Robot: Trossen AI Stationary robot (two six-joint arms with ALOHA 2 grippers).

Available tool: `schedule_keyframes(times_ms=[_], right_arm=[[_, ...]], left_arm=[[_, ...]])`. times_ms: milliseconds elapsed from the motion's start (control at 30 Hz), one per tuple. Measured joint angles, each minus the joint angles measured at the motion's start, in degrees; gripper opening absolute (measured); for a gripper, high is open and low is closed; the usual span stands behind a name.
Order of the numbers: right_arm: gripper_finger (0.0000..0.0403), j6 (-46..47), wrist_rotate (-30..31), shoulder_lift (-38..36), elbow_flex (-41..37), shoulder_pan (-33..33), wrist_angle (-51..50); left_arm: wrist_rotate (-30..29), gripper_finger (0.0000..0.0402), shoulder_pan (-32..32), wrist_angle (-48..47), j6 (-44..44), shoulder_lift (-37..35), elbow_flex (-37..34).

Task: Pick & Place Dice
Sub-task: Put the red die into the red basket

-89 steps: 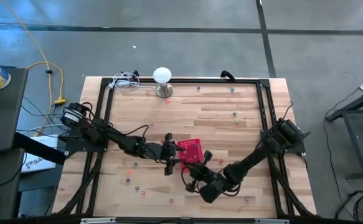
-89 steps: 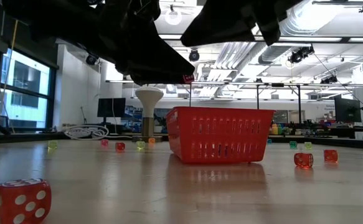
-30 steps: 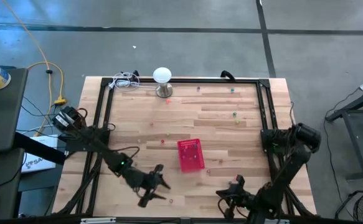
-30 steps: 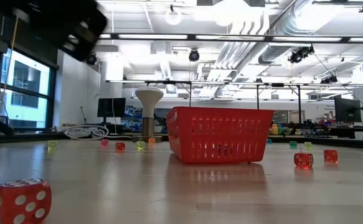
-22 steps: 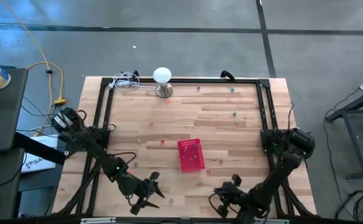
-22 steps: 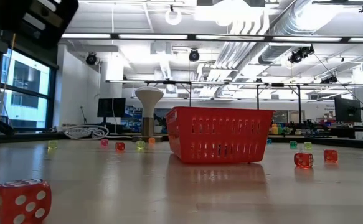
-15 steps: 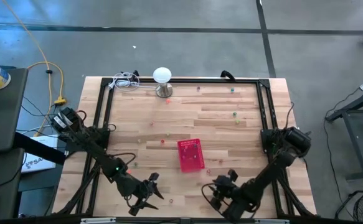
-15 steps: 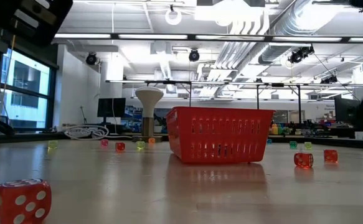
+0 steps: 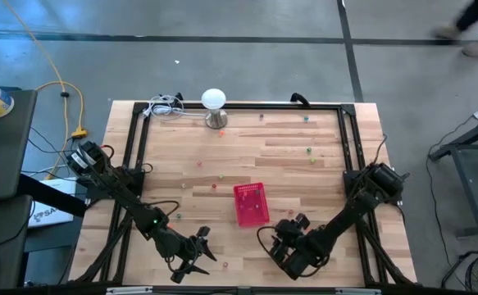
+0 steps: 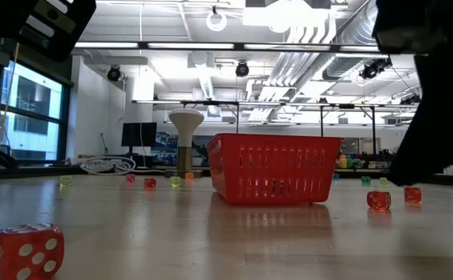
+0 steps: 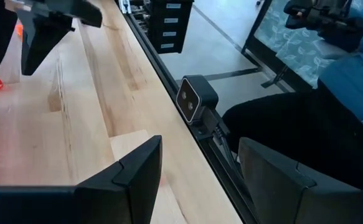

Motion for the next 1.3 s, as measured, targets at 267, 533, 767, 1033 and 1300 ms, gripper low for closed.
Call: schedule_keyframes(times_ms=[267, 533, 767, 1033, 1300], right_arm=[[0.0184, 1.96, -1.90, 0.02, -0.98, -1.86, 0.87], [0.0184, 1.68, -3.56, 0.02, -0.98, -4.80, 0.65], [0.0184, 0.61, -4.95, 0.02, -0.98, -5.39, 0.55], [0.0172, 0.61, -5.24, 0.02, -0.98, -5.42, 0.26], [0.0132, 0.55, -6.19, 1.09, -0.81, -6.66, 0.37]], left_arm=[[0.02, 0.0204, 0.00, 0.00, 0.02, 0.00, 0.00], [0.02, 0.0204, 0.00, 0.00, 0.15, 0.02, 0.00], [0.02, 0.0204, 0.00, 0.00, 0.15, 0.02, 0.00], [0.01, 0.0204, 0.00, 0.00, 0.07, 0.04, 0.00], [0.02, 0.0204, 0.00, 0.01, 0.00, 0.04, 0.00]])
